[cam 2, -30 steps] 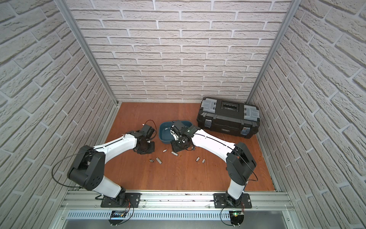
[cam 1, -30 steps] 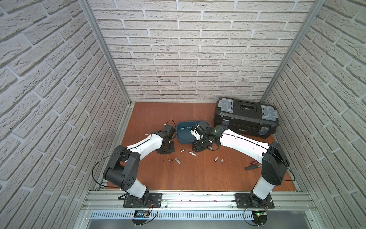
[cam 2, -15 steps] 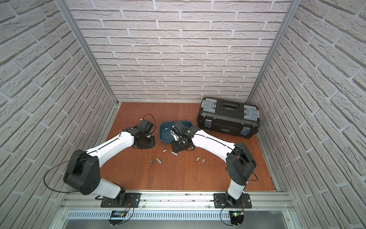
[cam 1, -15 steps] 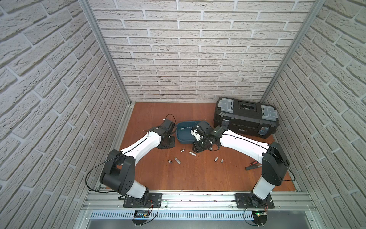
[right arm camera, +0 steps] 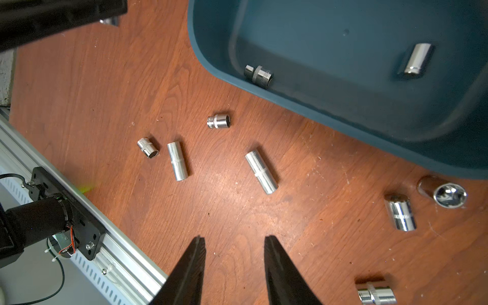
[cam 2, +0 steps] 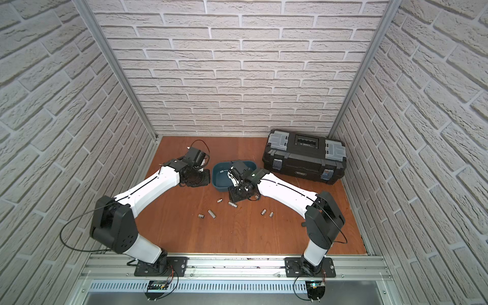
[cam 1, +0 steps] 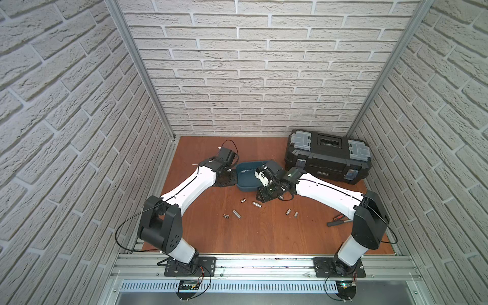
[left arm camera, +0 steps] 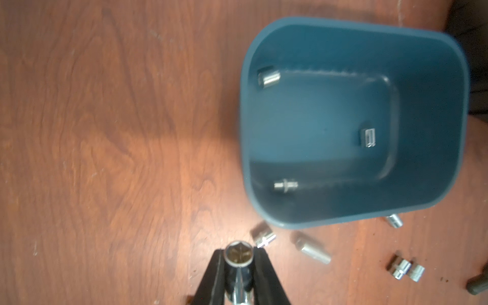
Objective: Put the socket on the desktop into the storage box
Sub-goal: Place the socket head in the storage box.
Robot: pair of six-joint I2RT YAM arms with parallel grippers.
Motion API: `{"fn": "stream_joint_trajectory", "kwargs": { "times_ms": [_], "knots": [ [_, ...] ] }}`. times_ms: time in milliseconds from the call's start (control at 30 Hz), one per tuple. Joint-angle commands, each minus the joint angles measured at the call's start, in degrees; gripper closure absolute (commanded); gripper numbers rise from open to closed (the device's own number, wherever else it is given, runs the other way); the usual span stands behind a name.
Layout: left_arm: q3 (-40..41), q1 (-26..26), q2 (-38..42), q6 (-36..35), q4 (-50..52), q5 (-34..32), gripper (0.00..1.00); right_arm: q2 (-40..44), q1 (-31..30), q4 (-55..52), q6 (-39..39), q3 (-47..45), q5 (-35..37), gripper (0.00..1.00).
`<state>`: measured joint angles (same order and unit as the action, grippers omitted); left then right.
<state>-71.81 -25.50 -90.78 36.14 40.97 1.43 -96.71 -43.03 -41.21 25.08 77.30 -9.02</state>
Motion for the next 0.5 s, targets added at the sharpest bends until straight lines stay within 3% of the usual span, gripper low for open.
{"fn": "stream_joint_trajectory", "kwargs": {
  "times_ms": [0,467],
  "knots": [
    [-3.4,0.2,-2.9,-1.4,-0.1,2.0,0.86,3.0,-0.4,1.3,0.9,-1.2,0.1,0.57],
    [-18.1,-1.2,-19.5,-3.5,0.3,6.5,0.85,5.5,1.0,1.5,2.0,-4.2,1.5,0.57]
  ]
}}
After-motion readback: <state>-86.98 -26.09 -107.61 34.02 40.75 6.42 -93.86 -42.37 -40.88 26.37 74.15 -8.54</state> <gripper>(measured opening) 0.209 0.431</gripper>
